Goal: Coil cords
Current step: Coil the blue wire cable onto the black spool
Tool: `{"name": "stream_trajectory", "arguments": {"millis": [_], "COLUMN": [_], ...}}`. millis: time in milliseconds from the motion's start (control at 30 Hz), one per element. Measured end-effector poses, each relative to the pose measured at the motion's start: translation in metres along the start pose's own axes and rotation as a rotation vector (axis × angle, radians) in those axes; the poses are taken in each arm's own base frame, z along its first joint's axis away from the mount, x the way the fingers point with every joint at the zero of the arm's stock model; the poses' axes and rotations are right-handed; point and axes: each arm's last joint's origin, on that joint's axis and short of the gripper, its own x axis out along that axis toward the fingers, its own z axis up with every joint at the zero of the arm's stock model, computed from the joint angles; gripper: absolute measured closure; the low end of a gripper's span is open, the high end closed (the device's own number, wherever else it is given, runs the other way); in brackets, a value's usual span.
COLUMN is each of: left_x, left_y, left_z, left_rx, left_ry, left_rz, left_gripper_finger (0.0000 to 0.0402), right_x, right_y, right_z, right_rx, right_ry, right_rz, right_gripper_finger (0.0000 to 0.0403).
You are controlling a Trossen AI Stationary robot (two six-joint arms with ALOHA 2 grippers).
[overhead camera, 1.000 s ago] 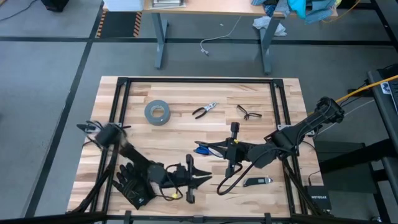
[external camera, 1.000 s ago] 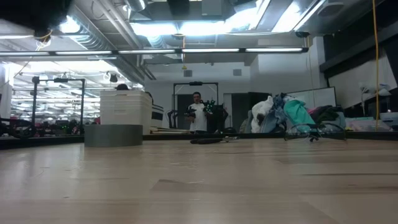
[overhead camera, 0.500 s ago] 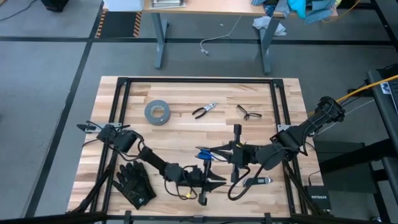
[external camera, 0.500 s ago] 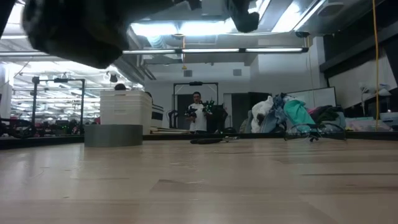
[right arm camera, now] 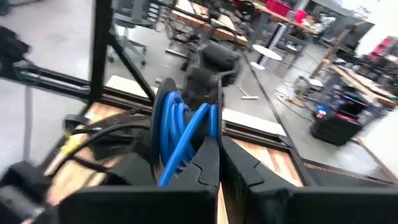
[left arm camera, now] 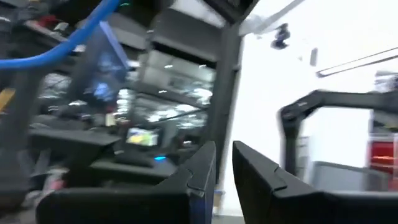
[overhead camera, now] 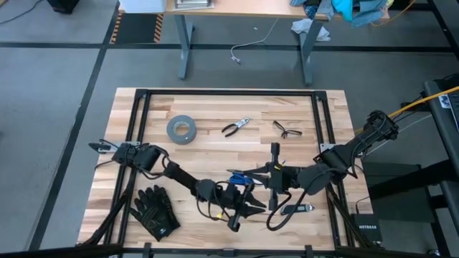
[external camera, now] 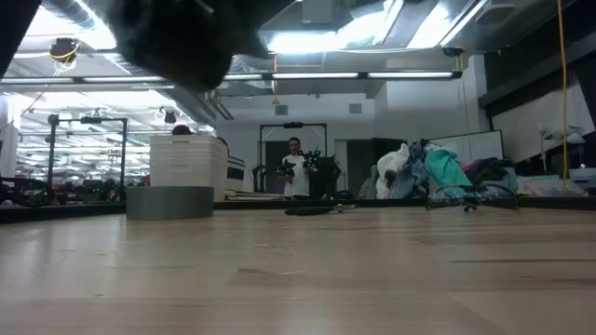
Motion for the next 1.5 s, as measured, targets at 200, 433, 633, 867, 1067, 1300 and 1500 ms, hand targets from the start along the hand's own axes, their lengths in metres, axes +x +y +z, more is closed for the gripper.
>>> {"name": "stream_trajectory", "arguments": {"millis": [200, 433, 633, 867, 1067, 1300, 1500], "left_x": [0.013, 0.019, 0.021, 0.042, 0.048, 0.048, 0.043], "left_y": [0.008, 0.012, 0.004, 0.012, 0.026, 0.029, 0.023], "left_z": [0.014, 0.021, 0.017, 0.027, 0.031, 0.03, 0.024], "left_rx": [0.008, 0.151, 0.525, 0.606, 0.513, 0.487, 0.453], "left_ry": [-0.073, -0.13, -0.076, -0.048, -0.044, -0.031, -0.004], "left_rz": [-0.084, 0.029, 0.107, 0.181, 0.268, 0.289, 0.289], "left_gripper_finger": [0.0354, 0.0354, 0.0354, 0.0354, 0.0354, 0.0354, 0.0323], "right_x": [-0.009, -0.029, -0.033, -0.033, -0.033, -0.033, -0.033], "right_y": [0.002, 0.003, 0.005, 0.005, 0.005, 0.006, 0.006], "right_z": [0.004, 0.011, 0.012, 0.012, 0.011, 0.009, 0.008], "right_rx": [0.012, 0.021, 0.014, 0.015, 0.013, 0.012, 0.025], "right_ry": [-0.032, -0.067, -0.07, -0.07, -0.068, -0.048, -0.042], "right_rz": [0.052, 0.05, 0.05, 0.065, 0.066, 0.069, 0.07], "right_gripper_finger": [0.04, 0.04, 0.04, 0.04, 0.04, 0.04, 0.04]}}
